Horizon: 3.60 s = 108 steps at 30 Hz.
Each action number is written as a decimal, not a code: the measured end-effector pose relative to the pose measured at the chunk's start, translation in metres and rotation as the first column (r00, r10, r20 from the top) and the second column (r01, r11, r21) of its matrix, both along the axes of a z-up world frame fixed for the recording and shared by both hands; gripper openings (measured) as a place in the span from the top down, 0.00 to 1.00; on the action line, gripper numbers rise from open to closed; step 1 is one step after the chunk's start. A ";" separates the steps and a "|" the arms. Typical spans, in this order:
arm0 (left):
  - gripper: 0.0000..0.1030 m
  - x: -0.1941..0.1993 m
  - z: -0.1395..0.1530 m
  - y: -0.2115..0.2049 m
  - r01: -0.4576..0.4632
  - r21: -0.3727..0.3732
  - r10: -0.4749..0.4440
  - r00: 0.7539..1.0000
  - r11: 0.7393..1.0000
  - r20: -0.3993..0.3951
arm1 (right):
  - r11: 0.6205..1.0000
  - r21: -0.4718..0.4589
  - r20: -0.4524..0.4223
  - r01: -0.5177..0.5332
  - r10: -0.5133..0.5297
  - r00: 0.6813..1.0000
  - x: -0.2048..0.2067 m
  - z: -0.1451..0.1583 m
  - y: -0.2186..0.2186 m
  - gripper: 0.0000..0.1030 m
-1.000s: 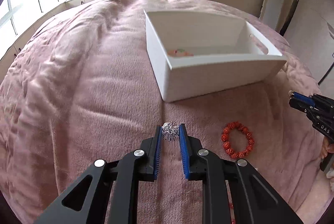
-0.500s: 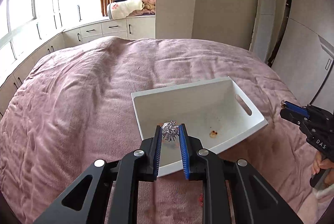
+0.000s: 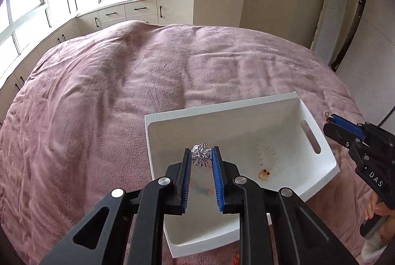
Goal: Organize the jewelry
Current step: 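Grasp brooch and earrings, carry both into the white tray and release, then grasp the smooth red bead bracelet with the left tool while the right tool grasps the silver heart charm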
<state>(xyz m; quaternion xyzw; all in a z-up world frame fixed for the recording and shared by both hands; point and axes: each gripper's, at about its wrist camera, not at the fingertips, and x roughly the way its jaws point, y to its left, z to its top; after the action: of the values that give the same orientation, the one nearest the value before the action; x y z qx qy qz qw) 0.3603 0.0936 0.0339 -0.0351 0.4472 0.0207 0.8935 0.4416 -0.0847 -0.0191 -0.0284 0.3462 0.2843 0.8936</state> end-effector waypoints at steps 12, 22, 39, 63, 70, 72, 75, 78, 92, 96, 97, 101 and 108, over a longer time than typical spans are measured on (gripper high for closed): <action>0.79 0.036 -0.069 -0.012 0.020 0.064 -0.007 0.982 0.998 -0.189 | 0.992 -0.123 -0.123 0.002 -0.017 0.992 0.037 -0.053 0.032 0.83; 0.49 0.026 -0.055 -0.017 0.010 0.055 -0.004 0.993 0.998 -0.119 | 0.997 -0.082 -0.122 0.007 -0.017 0.992 0.030 -0.053 0.029 0.65; 0.23 -0.121 0.039 -0.020 0.113 0.154 -0.138 0.977 0.982 0.161 | 0.989 0.050 0.168 -0.139 0.129 0.977 -0.105 0.049 -0.008 0.41; 0.11 -0.257 -0.085 -0.019 0.196 0.144 -0.192 0.980 0.970 -0.044 | 0.957 -0.144 0.041 -0.251 0.259 0.965 -0.199 -0.087 -0.002 0.37; 0.11 -0.263 -0.120 -0.038 0.294 0.160 -0.272 0.952 0.942 -0.142 | 0.939 -0.149 -0.021 -0.309 0.309 0.951 -0.200 -0.101 0.009 0.37; 0.11 -0.262 -0.127 -0.042 0.309 0.156 -0.284 0.945 0.938 -0.163 | 0.924 -0.160 -0.060 -0.346 0.341 0.938 -0.205 -0.110 0.014 0.38; 0.11 -0.259 -0.136 -0.046 0.324 0.141 -0.297 0.937 0.935 -0.184 | 0.900 -0.188 -0.104 -0.393 0.379 0.919 -0.212 -0.125 0.024 0.41; 0.11 -0.256 -0.142 -0.050 0.343 0.121 -0.314 0.926 0.932 -0.210 | 0.879 -0.200 -0.151 -0.433 0.409 0.900 -0.214 -0.138 0.033 0.44; 0.38 -0.254 -0.155 -0.040 0.346 0.091 -0.316 0.917 0.934 -0.244 | 0.878 -0.195 -0.241 -0.438 0.390 0.889 -0.205 -0.156 0.032 0.75; 0.49 -0.253 -0.152 -0.031 0.335 0.095 -0.305 0.922 0.937 -0.239 | 0.876 -0.202 -0.234 -0.438 0.391 0.890 -0.205 -0.154 0.032 0.75; 0.53 -0.252 -0.151 -0.026 0.330 0.094 -0.300 0.924 0.939 -0.237 | 0.877 -0.200 -0.235 -0.437 0.391 0.890 -0.205 -0.154 0.034 0.75; 0.77 -0.248 -0.146 -0.017 0.303 0.078 -0.279 0.932 0.950 -0.231 | 0.883 -0.195 -0.230 -0.428 0.383 0.895 -0.203 -0.151 0.031 0.75; 0.85 -0.240 -0.140 -0.012 0.287 0.038 -0.271 0.935 0.957 -0.229 | 0.901 -0.173 -0.204 -0.397 0.361 0.910 -0.200 -0.142 0.024 0.75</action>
<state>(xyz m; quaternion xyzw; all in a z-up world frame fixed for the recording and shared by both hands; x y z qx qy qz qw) 0.1201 0.0814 -0.1057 0.0628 0.5433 -0.0869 0.8327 0.2419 -0.0609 -0.1608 -0.1661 0.4355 0.4161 0.7808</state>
